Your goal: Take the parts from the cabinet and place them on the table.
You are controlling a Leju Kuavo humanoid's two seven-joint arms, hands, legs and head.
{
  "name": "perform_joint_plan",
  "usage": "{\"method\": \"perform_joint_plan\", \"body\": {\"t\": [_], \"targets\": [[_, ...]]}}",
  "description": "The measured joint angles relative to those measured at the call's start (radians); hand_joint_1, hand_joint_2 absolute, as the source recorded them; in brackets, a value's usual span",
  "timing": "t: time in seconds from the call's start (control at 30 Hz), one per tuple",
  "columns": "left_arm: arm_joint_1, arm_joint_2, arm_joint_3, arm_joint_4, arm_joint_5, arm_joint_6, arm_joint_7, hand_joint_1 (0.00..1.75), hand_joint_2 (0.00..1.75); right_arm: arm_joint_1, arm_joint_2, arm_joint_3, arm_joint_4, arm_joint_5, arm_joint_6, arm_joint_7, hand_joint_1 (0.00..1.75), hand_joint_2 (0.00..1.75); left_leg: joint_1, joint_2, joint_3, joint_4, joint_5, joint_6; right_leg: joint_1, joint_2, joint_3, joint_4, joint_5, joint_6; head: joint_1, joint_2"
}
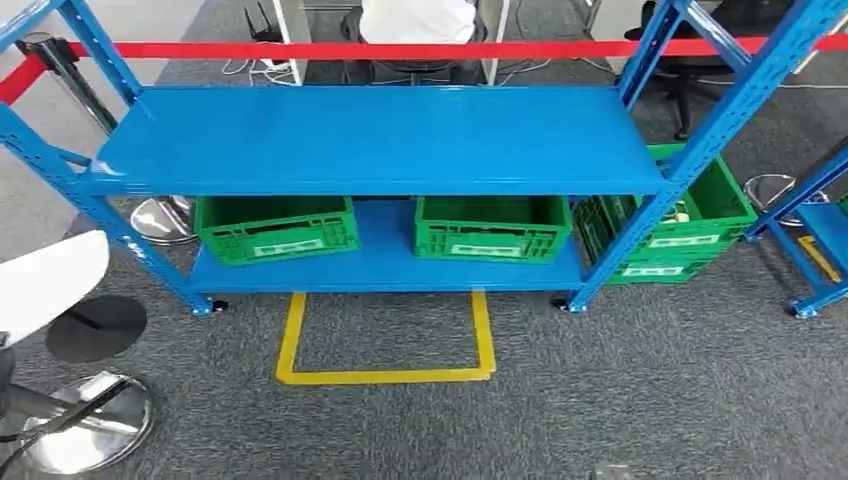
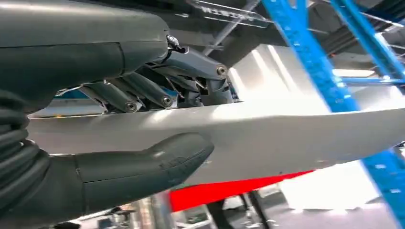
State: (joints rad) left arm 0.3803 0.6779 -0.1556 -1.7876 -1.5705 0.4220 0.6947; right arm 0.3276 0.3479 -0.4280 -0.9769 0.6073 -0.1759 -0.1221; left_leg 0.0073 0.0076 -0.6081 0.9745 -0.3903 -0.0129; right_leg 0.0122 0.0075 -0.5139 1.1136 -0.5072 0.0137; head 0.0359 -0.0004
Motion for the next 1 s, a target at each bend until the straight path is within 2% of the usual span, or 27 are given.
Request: {"method": "perform_joint_plan", "body": {"t": [0.03,0.07,0.1,0.13,0.17,0.2,0.23,0.3,0.33,0.37,0.4,0.43,0.47,0.5,0.53,0.57,0.6,0.67,0.7,0.73,0.77,0.83,0.87,0.9,0.93,0.97,1.0], "targets": [[0.011,-0.001,0.016,0.0,0.0,0.006,0.0,1.75,1.75,-0.015,-0.005,-0.002,0.019,0.003,-0.006,-0.013,0.0,0.0,0.0,-0.002,-0.004,0.0,0.009,-0.003,0.007,0.002,0.064,-0.097,-0.034,-0.014,-0.001,0.0],[0.019,-0.002,0.031,0.0,0.0,0.009,0.0,1.75,1.75,-0.029,-0.008,-0.005,0.037,0.004,-0.012,-0.023,0.0,0.0,-0.003,-0.004,-0.007,0.001,0.017,-0.008,0.005,0.002,0.104,-0.158,-0.045,-0.01,0.0,0.0],[0.027,-0.002,0.043,0.001,0.0,0.011,0.0,1.75,1.75,-0.041,-0.012,-0.015,0.068,0.005,-0.023,-0.035,0.0,0.0,0.001,-0.004,-0.005,-0.003,0.029,-0.013,0.01,0.003,0.084,-0.152,-0.039,-0.004,-0.002,0.0],[0.031,-0.002,0.048,0.001,0.0,0.013,0.0,1.75,1.75,-0.049,-0.014,-0.023,0.083,0.004,-0.027,-0.043,0.0,0.0,0.005,-0.005,-0.009,-0.006,0.04,-0.02,0.015,0.002,0.079,-0.148,-0.035,-0.008,0.004,0.0],[0.035,-0.003,0.054,0.001,0.0,0.01,0.0,1.75,1.75,-0.051,-0.015,-0.028,0.097,0.006,-0.028,-0.048,0.0,0.0,0.007,-0.006,-0.011,-0.01,0.049,-0.027,0.017,0.001,0.073,-0.147,-0.028,-0.016,0.005,0.0],[0.041,-0.002,0.057,0.001,0.0,0.006,0.0,1.75,1.75,-0.052,-0.014,-0.035,0.106,0.009,-0.024,-0.051,0.0,0.0,0.008,-0.009,-0.017,-0.008,0.051,-0.033,0.008,-0.002,0.061,-0.154,-0.009,-0.025,0.005,0.0],[0.044,-0.003,0.057,0.001,0.0,0.002,0.0,1.75,1.75,-0.056,-0.014,-0.041,0.111,0.011,-0.02,-0.052,0.0,0.0,0.008,-0.009,-0.027,0.006,0.005,-0.037,0.007,-0.007,0.046,-0.153,0.003,-0.031,0.003,0.0],[0.043,-0.003,0.059,0.001,0.0,-0.002,0.0,1.75,1.75,-0.056,-0.014,-0.053,0.119,0.013,-0.014,-0.053,0.0,0.0,0.01,-0.008,-0.056,0.123,-0.14,-0.045,0.007,-0.01,0.012,-0.152,0.032,-0.04,-0.002,0.0],[0.043,-0.003,0.059,0.001,0.0,-0.002,0.0,1.75,1.75,-0.058,-0.014,-0.056,0.122,0.013,-0.013,-0.054,0.0,0.0,0.01,-0.008,-0.068,0.197,-0.187,-0.048,0.008,-0.01,0.005,-0.151,0.046,-0.041,-0.001,0.0],[0.043,-0.004,0.059,0.001,0.0,-0.002,0.0,1.75,1.75,-0.06,-0.014,-0.06,0.127,0.013,-0.012,-0.054,0.0,0.0,0.01,-0.008,-0.075,0.261,-0.206,-0.05,0.008,-0.011,-0.014,-0.15,0.06,-0.04,-0.001,0.0],[0.043,-0.005,0.059,0.001,0.0,-0.002,0.0,1.75,1.75,-0.06,-0.014,-0.064,0.13,0.013,-0.011,-0.055,0.0,0.0,0.01,-0.008,-0.07,0.3,-0.185,-0.052,0.008,-0.011,-0.036,-0.145,0.075,-0.037,-0.001,0.0],[0.043,-0.006,0.059,0.001,0.0,-0.002,0.0,1.75,1.75,-0.06,-0.014,-0.068,0.133,0.013,-0.011,-0.055,0.0,0.0,0.01,-0.008,-0.046,0.297,-0.142,-0.054,0.007,-0.012,-0.058,-0.139,0.087,-0.036,-0.001,0.0],[0.043,-0.006,0.059,0.001,0.0,-0.002,0.0,1.75,1.75,-0.061,-0.014,-0.07,0.135,0.013,-0.011,-0.055,0.0,0.0,0.011,-0.008,-0.006,0.257,-0.099,-0.055,0.006,-0.013,-0.081,-0.13,0.097,-0.034,-0.002,0.0],[0.043,-0.005,0.061,0.001,0.0,-0.002,0.0,1.75,1.75,-0.062,-0.014,-0.072,0.138,0.013,-0.011,-0.055,0.0,0.0,0.012,-0.008,0.051,0.185,-0.074,-0.057,0.004,-0.013,-0.102,-0.12,0.106,-0.03,-0.001,0.0],[0.043,-0.005,0.061,0.001,0.0,-0.002,0.0,1.75,1.75,-0.063,-0.014,-0.072,0.14,0.013,-0.011,-0.055,0.0,0.0,0.015,-0.008,0.121,0.093,-0.086,-0.059,0.004,-0.012,-0.117,-0.109,0.116,-0.024,-0.002,0.0],[0.039,-0.004,0.061,0.001,0.0,-0.003,0.0,1.75,1.75,-0.063,-0.015,-0.073,0.14,0.016,-0.01,-0.055,0.0,0.0,0.011,-0.009,0.18,-0.002,-0.133,-0.058,0.011,-0.011,-0.132,-0.101,0.122,-0.017,-0.003,0.0],[0.036,-0.005,0.062,0.0,0.0,-0.003,0.0,1.75,1.75,-0.064,-0.015,-0.074,0.141,0.019,-0.008,-0.055,0.0,0.0,0.01,-0.01,0.187,-0.032,-0.148,-0.037,0.011,-0.011,-0.135,-0.098,0.131,-0.013,-0.001,0.0],[0.036,-0.006,0.062,0.0,0.0,-0.003,0.0,1.75,1.75,-0.063,-0.015,-0.083,0.141,0.025,-0.001,-0.056,0.0,0.0,0.005,-0.009,0.168,-0.019,-0.132,-0.023,0.011,-0.01,-0.139,-0.109,0.16,-0.008,-0.001,0.0],[0.037,-0.008,0.061,0.0,0.0,-0.004,0.0,1.75,1.75,-0.06,-0.015,-0.092,0.143,0.028,0.005,-0.056,0.0,0.0,0.009,-0.006,0.156,-0.018,-0.119,-0.013,0.01,-0.009,-0.145,-0.108,0.169,-0.003,-0.001,0.0],[0.035,-0.008,0.061,0.0,0.0,-0.007,0.0,1.75,1.75,-0.06,-0.015,-0.097,0.143,0.029,0.008,-0.057,0.0,0.0,0.01,-0.002,0.145,-0.017,-0.109,-0.005,0.005,-0.007,-0.152,-0.097,0.139,0.006,-0.001,0.0],[0.036,-0.009,0.061,0.0,0.0,-0.011,0.0,1.75,1.75,-0.058,-0.015,-0.099,0.143,0.03,0.009,-0.056,0.0,0.0,0.01,-0.002,0.132,-0.017,-0.096,0.003,0.004,-0.008,-0.166,-0.057,0.072,0.013,0.003,0.0],[0.037,-0.01,0.062,0.0,0.0,-0.016,0.0,1.75,1.75,-0.059,-0.015,-0.1,0.144,0.031,0.011,-0.056,0.0,0.0,0.01,-0.002,0.1,-0.016,-0.069,0.007,0.001,-0.008,-0.198,0.092,-0.056,0.022,0.005,0.0],[0.038,-0.01,0.062,0.0,0.0,-0.015,0.0,1.75,1.75,-0.059,-0.015,-0.1,0.144,0.031,0.012,-0.056,0.0,0.0,0.009,-0.002,0.081,-0.015,-0.055,0.008,-0.001,-0.008,-0.207,0.167,-0.091,0.023,0.005,0.0],[0.04,-0.01,0.062,0.0,0.0,-0.015,0.0,1.75,1.75,-0.059,-0.015,-0.101,0.144,0.03,0.014,-0.056,0.0,0.0,0.008,-0.002,0.06,-0.014,-0.039,0.007,-0.001,-0.008,-0.202,0.213,-0.09,0.023,0.005,0.0],[0.042,-0.01,0.062,0.0,0.0,-0.015,0.0,1.75,1.75,-0.059,-0.015,-0.101,0.145,0.03,0.017,-0.056,0.0,0.0,0.007,-0.002,0.041,-0.012,-0.026,0.006,-0.001,-0.008,-0.181,0.217,-0.06,0.021,0.005,0.0],[0.043,-0.011,0.063,0.0,0.0,-0.015,0.0,1.75,1.75,-0.059,-0.015,-0.102,0.145,0.027,0.02,-0.056,0.0,0.0,0.006,-0.002,0.022,-0.009,-0.014,0.004,-0.001,-0.008,-0.141,0.186,-0.013,0.017,0.005,0.0],[0.045,-0.012,0.064,0.0,0.0,-0.016,0.0,1.75,1.75,-0.059,-0.015,-0.102,0.145,0.026,0.022,-0.056,0.0,0.0,0.004,-0.003,0.006,-0.008,-0.002,0.002,-0.001,-0.008,-0.085,0.125,0.021,0.012,0.005,0.0]]}}
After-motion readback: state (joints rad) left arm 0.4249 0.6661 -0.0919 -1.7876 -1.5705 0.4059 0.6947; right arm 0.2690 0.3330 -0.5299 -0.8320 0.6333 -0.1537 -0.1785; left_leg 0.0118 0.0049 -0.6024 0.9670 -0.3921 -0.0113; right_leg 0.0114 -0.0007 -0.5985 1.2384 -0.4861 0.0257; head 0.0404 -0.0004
